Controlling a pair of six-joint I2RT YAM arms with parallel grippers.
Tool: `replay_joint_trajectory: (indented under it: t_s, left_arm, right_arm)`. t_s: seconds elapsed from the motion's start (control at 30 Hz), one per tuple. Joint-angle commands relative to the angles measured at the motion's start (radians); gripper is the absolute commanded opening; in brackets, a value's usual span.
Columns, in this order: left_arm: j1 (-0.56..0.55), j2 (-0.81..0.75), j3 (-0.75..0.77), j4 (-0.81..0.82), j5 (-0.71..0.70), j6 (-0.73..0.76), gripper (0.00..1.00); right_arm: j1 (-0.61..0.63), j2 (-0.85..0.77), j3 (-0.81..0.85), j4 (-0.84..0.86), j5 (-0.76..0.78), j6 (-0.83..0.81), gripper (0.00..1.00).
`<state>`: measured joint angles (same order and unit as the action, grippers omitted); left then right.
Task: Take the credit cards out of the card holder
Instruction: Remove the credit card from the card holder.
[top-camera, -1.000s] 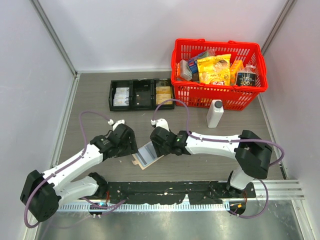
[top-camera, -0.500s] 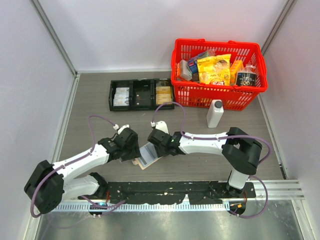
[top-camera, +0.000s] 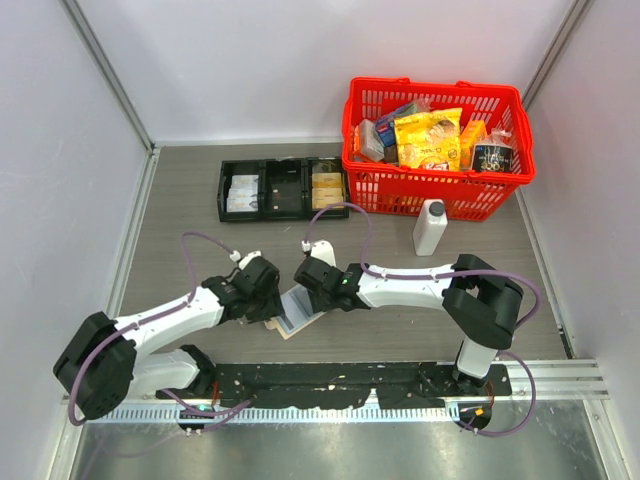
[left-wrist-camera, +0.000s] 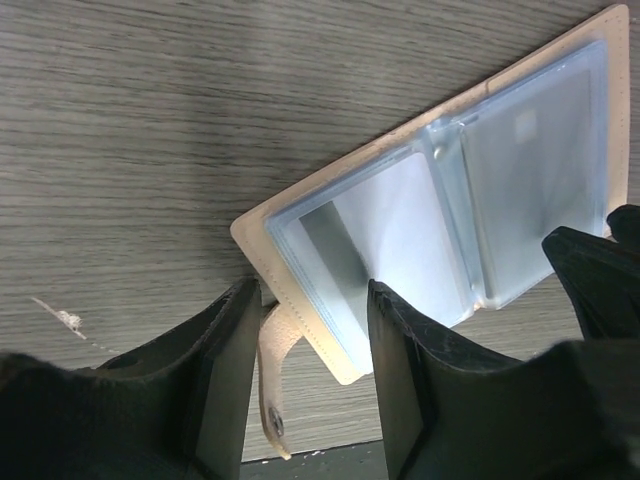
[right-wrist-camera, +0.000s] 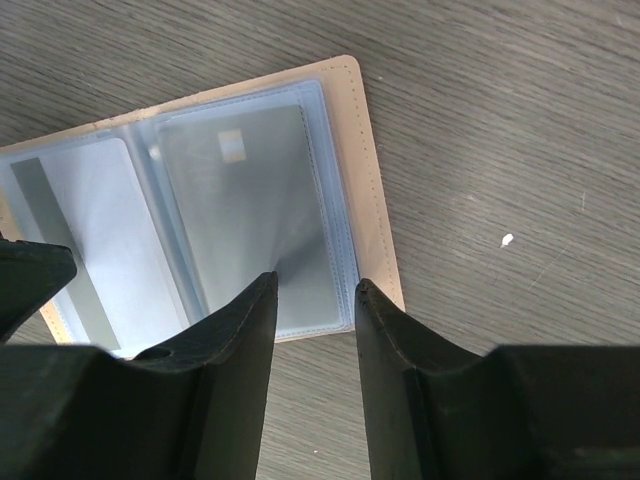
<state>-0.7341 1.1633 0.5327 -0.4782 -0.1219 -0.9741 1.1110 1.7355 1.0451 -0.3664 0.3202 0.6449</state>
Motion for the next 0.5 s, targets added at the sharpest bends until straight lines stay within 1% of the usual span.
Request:
replay_joint_trajectory:
  t_s: [0.0,0.2,0.4,0.47]
  left_arm:
    - [-0.010,0.030,-0.005,0.047,0.014,-0.025,0.50]
    - [-0.024,0.055,-0.019,0.076,0.025,-0.043,0.48]
    - [-0.034,0.068,-0.026,0.118,0.036,-0.061,0.46]
    - [-0.039,0.072,-0.031,0.139,0.041,-0.069,0.45]
  right_arm:
    - [0.006,-0.027,-0.011,0.020,0.029,0.047,0.41]
    - [0.004,-0.013,-0.013,0.003,0.002,0.050,0.39]
    - [0.006,0.006,-0.022,-0.032,0.006,0.073,0.38]
    - [0.006,0.001,-0.029,-0.031,0.002,0.073,0.36]
